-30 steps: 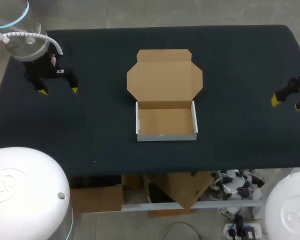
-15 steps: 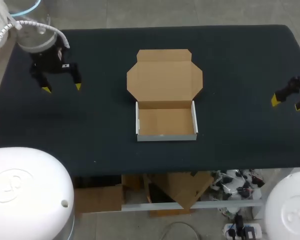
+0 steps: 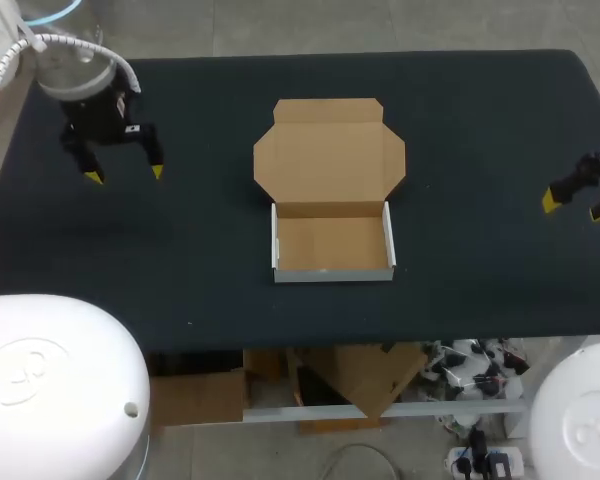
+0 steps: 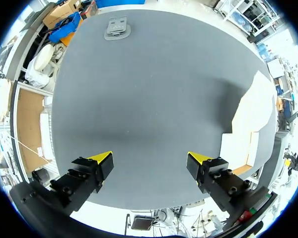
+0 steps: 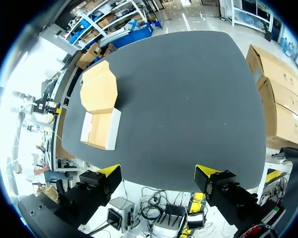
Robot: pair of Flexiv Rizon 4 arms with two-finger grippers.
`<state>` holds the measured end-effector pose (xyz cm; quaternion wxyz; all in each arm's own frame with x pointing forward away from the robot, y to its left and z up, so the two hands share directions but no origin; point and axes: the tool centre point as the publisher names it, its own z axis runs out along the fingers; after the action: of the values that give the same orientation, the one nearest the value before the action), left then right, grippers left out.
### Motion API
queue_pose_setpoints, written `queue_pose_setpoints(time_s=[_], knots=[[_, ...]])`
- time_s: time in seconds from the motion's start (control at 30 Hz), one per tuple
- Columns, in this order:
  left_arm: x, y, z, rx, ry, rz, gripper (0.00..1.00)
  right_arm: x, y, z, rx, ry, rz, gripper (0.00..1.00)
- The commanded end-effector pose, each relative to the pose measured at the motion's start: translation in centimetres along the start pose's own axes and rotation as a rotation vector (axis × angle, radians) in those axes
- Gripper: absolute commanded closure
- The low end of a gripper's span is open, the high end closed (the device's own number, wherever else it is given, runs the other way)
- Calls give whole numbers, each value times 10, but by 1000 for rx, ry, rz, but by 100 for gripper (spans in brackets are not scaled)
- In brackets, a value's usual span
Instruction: Assemble the packaging by folding the flat box into shape, placing the metal phone stand inside, and closing the box properly
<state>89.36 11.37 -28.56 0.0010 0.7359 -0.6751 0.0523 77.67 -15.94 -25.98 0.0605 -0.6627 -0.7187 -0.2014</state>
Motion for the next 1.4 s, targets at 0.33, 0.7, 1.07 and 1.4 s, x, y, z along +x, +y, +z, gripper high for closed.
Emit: queue_pose_setpoints(time_s=[0.33,0.7,1.07,1.4], knots=[[0,0,0,-1,-2,0,0,0,0,-2,2,0,0,0],[0,0,0,-1,-2,0,0,0,0,-2,2,0,0,0],[-7,-18,8,13,-3,6,0,0,0,-2,2,0,0,0],[-31,-47,29,17,-16,-15,0,0,0,-2,2,0,0,0]])
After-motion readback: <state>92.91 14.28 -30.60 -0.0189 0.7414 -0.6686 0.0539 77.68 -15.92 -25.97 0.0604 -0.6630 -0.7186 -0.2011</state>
